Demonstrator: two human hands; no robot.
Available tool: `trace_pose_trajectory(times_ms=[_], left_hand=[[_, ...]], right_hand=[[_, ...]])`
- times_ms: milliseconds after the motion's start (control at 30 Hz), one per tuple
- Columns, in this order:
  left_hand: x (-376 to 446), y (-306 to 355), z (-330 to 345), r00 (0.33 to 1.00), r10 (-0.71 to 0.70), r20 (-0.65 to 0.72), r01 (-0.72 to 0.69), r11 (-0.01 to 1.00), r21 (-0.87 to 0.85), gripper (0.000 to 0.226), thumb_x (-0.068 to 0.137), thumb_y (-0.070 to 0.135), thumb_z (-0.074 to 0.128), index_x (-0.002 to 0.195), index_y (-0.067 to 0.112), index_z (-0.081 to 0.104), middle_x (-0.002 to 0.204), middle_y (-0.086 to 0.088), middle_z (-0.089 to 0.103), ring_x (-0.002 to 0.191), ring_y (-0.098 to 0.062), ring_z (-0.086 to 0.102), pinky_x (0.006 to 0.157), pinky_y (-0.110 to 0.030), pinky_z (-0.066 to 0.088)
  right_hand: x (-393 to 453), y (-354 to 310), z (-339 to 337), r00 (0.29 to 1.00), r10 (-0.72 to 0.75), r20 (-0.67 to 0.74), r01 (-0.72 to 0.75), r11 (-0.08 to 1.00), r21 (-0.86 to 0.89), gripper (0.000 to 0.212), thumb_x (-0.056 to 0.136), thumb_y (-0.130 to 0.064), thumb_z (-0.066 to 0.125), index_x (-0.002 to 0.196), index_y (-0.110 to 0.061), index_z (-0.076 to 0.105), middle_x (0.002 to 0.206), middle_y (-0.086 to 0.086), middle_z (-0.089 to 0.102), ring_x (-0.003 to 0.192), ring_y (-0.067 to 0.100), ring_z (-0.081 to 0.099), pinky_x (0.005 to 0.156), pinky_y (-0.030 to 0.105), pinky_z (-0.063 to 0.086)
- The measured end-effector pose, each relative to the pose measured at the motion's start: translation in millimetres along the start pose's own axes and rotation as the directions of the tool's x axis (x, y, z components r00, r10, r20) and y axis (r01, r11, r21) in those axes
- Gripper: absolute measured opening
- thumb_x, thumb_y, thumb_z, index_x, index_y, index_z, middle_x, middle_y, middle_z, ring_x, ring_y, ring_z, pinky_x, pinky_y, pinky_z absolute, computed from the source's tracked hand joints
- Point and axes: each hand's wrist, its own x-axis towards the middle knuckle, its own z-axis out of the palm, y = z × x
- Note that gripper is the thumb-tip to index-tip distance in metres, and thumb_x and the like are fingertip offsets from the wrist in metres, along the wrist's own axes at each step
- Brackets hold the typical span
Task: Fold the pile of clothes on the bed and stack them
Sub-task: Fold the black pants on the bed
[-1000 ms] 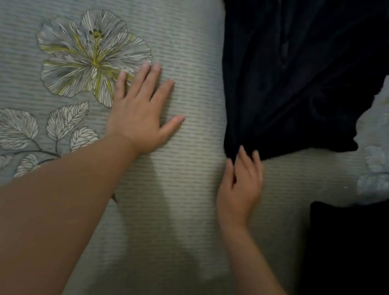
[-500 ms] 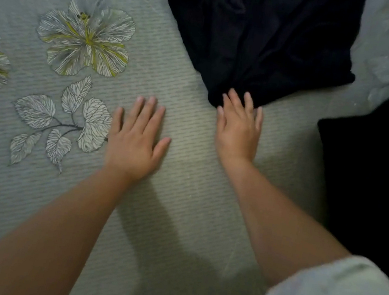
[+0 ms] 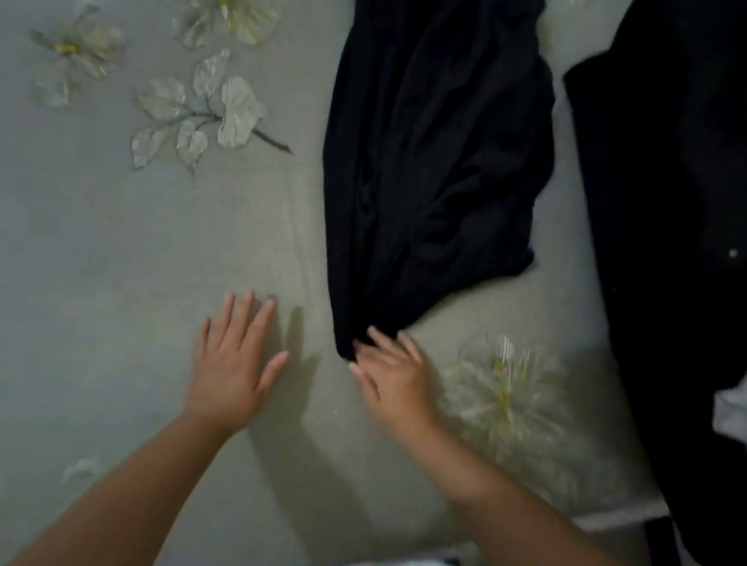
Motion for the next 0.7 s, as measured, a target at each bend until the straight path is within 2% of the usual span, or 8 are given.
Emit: trace_pose_trajectory(times_ms=[133,200,267,333,400,467,600,700], left_hand=[[-49,7,15,0.998,0.04,0.056,-0.039,0.999,-0.002,0.103,0.077,0.074,-0.004,0.137,0.0,0.036,0.146,-0.023,0.028,0.137,-0.04,0.023,0.111,-0.048,0.019],[-59,14,28,0.994,0.108,0.026,-0.108,0.994,-0.023,0.088,0.087,0.062,0.014,0.13,-0.009,0.042,0.136,-0.03,0.04,0.128,-0.045,0.037,0.105,-0.052,0.029],[-58,26,39,0.994,0.11,0.01,-0.108,0.983,-0.148,0.074,0.089,0.052,0.033,0.133,-0.008,0.039,0.133,-0.026,0.046,0.124,-0.04,0.044,0.105,-0.044,0.032],[-47,41,50,0.997,0.053,-0.056,-0.069,0.937,-0.343,0.063,0.087,0.037,0.056,0.135,0.0,0.039,0.128,-0.017,0.052,0.118,-0.031,0.048,0.099,-0.034,0.036],[-33,54,61,0.992,-0.044,-0.115,-0.007,0.911,-0.412,0.049,0.088,0.027,0.059,0.128,0.002,0.048,0.122,-0.016,0.057,0.112,-0.029,0.051,0.093,-0.033,0.037],[-24,55,67,0.972,-0.175,-0.156,0.092,0.897,-0.433,0.032,0.091,0.02,0.053,0.117,0.002,0.057,0.113,-0.017,0.062,0.104,-0.03,0.056,0.085,-0.033,0.039],[-38,22,55,0.95,-0.196,-0.242,0.088,0.915,-0.393,0.021,0.091,0.013,0.051,0.102,0.0,0.062,0.096,-0.019,0.065,0.089,-0.033,0.058,0.068,-0.031,0.034],[-69,-16,26,0.926,-0.169,-0.338,0.069,0.955,-0.287,0.017,0.09,0.009,0.052,0.096,-0.003,0.063,0.088,-0.022,0.064,0.081,-0.037,0.058,0.064,-0.032,0.032]], right_hand=[[-83,-24,-12,0.947,0.032,0.318,-0.023,0.999,-0.03,0.013,0.06,-0.008,0.083,0.068,-0.009,0.073,0.075,0.001,0.074,0.086,0.019,0.071,0.073,0.043,0.055],[-100,-31,-19,0.786,0.113,0.608,-0.071,0.993,-0.093,0.018,0.087,-0.013,0.056,0.095,-0.004,0.07,0.102,0.007,0.07,0.114,0.018,0.058,0.094,0.031,0.044],[-110,-27,-25,0.684,0.123,0.719,-0.017,0.988,-0.153,0.032,0.096,-0.019,0.037,0.105,-0.005,0.064,0.113,0.011,0.063,0.115,0.021,0.052,0.085,0.027,0.038],[-103,-24,-40,0.714,0.19,0.674,-0.106,0.981,-0.165,0.032,0.096,-0.023,0.038,0.104,-0.006,0.064,0.108,0.01,0.063,0.102,0.024,0.057,0.072,0.027,0.038],[-88,-11,-53,0.917,0.224,0.331,-0.179,0.97,-0.162,0.029,0.09,-0.024,0.054,0.11,-0.005,0.064,0.108,0.012,0.065,0.098,0.03,0.06,0.077,0.033,0.047],[-70,6,-58,0.971,0.237,0.024,-0.222,0.939,-0.261,0.049,0.079,-0.028,0.068,0.12,-0.003,0.058,0.114,0.017,0.062,0.104,0.035,0.056,0.087,0.044,0.045],[-43,24,-47,0.89,0.414,0.19,-0.274,0.82,-0.503,0.056,0.089,-0.034,0.055,0.14,-0.025,0.036,0.138,0.009,0.038,0.126,0.027,0.035,0.109,0.047,0.018],[-48,17,-38,0.882,0.401,0.246,-0.226,0.82,-0.526,0.032,0.095,-0.022,0.045,0.124,-0.019,0.056,0.119,0.008,0.054,0.114,0.027,0.044,0.105,0.04,0.021]])
